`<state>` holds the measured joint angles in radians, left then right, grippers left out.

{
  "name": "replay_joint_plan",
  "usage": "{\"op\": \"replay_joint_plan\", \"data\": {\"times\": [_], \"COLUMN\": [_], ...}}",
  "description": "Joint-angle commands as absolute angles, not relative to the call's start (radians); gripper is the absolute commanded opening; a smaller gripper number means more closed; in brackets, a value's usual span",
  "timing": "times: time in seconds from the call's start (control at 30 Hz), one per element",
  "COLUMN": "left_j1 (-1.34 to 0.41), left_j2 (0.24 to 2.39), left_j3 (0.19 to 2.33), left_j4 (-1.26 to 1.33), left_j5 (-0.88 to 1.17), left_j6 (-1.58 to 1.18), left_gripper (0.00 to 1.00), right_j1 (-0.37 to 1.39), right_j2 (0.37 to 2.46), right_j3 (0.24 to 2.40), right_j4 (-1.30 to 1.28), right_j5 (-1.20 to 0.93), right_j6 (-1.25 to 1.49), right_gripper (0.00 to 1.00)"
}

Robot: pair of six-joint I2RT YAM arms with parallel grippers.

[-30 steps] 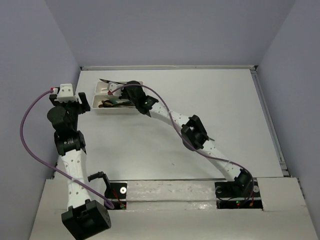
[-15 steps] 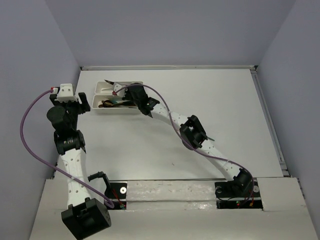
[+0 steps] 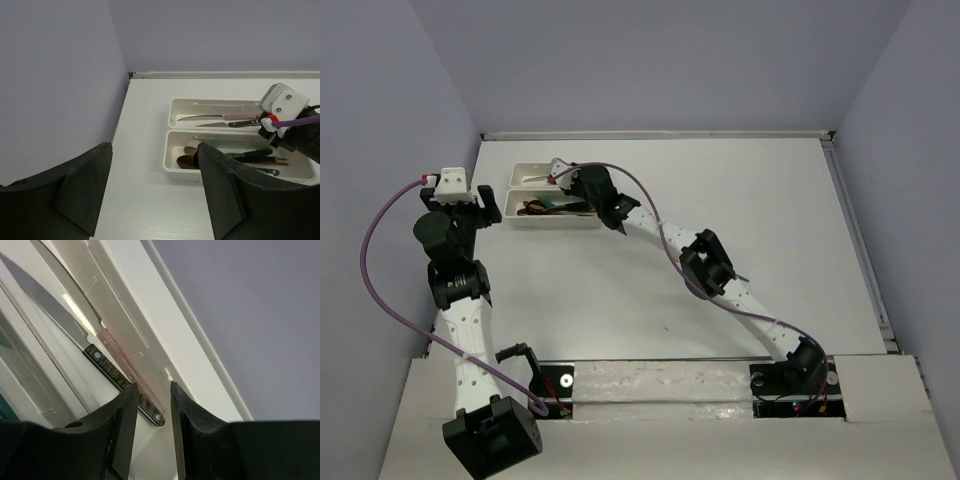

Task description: Sort the eating utensils into containers

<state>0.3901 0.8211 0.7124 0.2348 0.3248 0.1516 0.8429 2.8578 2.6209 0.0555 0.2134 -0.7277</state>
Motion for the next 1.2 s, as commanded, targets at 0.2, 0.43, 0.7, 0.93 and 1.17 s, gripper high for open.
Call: {"op": "replay_joint_plan", "data": {"times": [0.2,0.43,0.7,0.93,1.17], "left_j1": [0.397,0.397,0.397,0.397,0.397], "left_j2": [0.801,0.796,0.790,0.790,0.793], "left_j3": [0.721,0.718,0.719,0.716,0.718], "left_j4": [0.268,0.271,0.268,0.270,0.268], "left_j5": [0.341,0.359,0.380,0.390,0.399], "left_j6": [0.150,0.150,0.149,0.147,0.146], "left_gripper": [0.80,0.81,0.81,0.81,0.81], "right_j1": [0.839,0.811,0.637,0.627,0.627], "right_j2": [2.582,1.978,1.779,1.713,1.724], "right_j3": [2.432,1.872,1.477,1.305,1.263], "right_j4": [-0.035,-0.371,-0.730,-0.712,-0.706], "right_j5": [0.262,0.215,0.206,0.133,0.123], "right_j6": [-0.525,-0.306,0.033,0.032,0.057], "right_gripper": [0.63,0.87,0.71,0.55,0.53]}}
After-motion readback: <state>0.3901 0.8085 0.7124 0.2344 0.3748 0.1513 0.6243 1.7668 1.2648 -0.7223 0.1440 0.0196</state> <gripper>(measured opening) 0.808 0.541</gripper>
